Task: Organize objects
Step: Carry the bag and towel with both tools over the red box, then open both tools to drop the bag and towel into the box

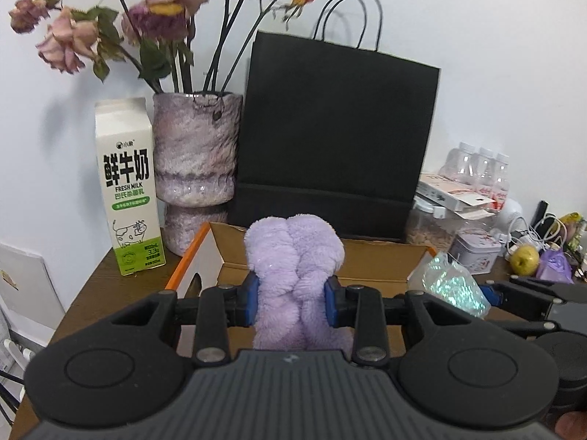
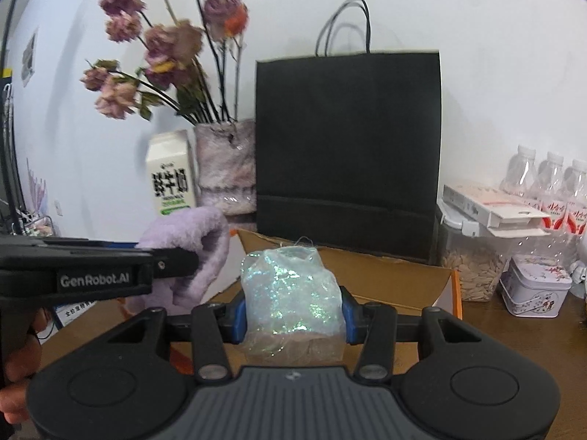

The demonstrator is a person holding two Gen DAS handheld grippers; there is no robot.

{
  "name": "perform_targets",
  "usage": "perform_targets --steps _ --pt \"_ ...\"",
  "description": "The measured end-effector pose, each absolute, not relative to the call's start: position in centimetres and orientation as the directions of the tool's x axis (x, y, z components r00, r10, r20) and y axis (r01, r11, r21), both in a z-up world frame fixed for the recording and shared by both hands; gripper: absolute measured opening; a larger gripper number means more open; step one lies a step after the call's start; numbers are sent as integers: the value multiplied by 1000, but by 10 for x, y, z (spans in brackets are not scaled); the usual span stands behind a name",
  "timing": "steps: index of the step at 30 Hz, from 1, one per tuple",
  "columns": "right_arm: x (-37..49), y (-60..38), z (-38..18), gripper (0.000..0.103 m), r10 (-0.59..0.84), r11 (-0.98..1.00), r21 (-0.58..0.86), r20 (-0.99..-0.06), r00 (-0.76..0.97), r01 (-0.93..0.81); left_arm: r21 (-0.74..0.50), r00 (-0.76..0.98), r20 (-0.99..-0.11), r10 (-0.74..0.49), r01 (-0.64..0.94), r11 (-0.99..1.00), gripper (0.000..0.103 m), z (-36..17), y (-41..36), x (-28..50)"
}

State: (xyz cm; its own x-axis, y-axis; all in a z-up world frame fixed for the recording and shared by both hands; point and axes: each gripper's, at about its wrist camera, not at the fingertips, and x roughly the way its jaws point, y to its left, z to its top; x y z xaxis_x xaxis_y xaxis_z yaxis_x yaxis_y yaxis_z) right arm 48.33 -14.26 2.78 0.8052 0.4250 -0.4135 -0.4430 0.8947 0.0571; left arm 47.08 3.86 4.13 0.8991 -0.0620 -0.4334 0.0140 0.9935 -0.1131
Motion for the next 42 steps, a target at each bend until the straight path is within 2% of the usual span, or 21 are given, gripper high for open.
perform_targets --steps 13,27,33,35,36,37,38,39,40,42 --pt "528 -143 4 46 390 910 70 -477 788 -408 -123 871 -489 -55 -7 992 34 14 47 522" --pt "540 -140 -15 47 356 920 56 -531 769 -388 -132 851 -520 -72 3 991 34 -5 51 535" --pt "541 -142 -17 50 350 923 58 -537 767 -381 -119 848 -522 -90 32 992 36 -8 47 533" --pt "541 -142 -18 52 350 922 57 -542 764 -383 -118 849 -518 -99 44 992 45 -7 45 531" --pt "541 -142 -18 55 351 922 56 -544 762 -384 -115 853 -512 -98 45 992 54 -6 45 530" --pt "540 -141 -18 65 353 921 58 -545 760 -386 -111 857 -506 -99 49 993 70 -5 44 528" --pt "540 -141 -18 83 354 920 57 -546 759 -388 -108 863 -496 -95 47 993 82 -4 44 527" --pt "539 -140 -18 92 352 920 53 -544 762 -388 -108 873 -481 -87 40 993 103 -2 44 525" --pt "539 -140 -17 103 348 921 46 -542 765 -386 -109 885 -459 -79 32 993 103 -1 45 522" --pt "538 -139 -17 103 338 923 33 -543 768 -383 -112 894 -440 -81 35 993 103 2 45 519"
